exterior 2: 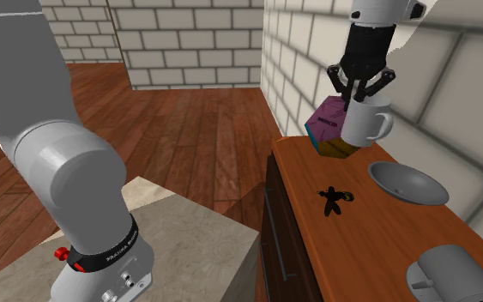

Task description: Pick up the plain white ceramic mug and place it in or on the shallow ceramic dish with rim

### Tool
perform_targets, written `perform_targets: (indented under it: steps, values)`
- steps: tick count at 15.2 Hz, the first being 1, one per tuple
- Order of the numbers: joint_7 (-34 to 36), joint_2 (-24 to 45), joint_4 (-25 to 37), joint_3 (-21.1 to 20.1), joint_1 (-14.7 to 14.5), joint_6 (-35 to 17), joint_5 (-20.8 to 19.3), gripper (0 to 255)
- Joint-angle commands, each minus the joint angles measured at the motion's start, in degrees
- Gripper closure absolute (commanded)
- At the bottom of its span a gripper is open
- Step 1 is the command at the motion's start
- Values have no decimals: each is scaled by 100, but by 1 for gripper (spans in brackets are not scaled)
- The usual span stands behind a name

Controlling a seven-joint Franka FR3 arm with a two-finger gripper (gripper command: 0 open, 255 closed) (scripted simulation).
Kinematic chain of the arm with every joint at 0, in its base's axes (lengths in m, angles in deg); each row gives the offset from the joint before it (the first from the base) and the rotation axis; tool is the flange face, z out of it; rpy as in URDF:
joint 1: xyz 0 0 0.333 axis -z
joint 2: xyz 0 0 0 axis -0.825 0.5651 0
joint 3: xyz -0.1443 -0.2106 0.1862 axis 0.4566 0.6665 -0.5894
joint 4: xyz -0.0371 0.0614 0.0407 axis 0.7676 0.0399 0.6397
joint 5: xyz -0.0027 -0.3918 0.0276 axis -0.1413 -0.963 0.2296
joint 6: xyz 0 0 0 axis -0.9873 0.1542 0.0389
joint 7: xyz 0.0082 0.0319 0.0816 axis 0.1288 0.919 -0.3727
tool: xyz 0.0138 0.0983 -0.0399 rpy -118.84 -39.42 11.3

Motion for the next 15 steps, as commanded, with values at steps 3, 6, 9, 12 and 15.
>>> perform_targets:
  steps: [3, 6, 9, 12, 15]
  values:
    - [-743, 862, 991, 251, 357, 338, 572, 255]
    - [-1221, 1523, 1807, 335, 763, 665, 1005, 255]
    - [-1616, 2229, 2764, 334, 1285, 1074, 1430, 255]
    - [-1739, 2496, 3082, 294, 1506, 1168, 1575, 255]
    - [-1766, 2491, 2839, 284, 1466, 936, 1581, 255]
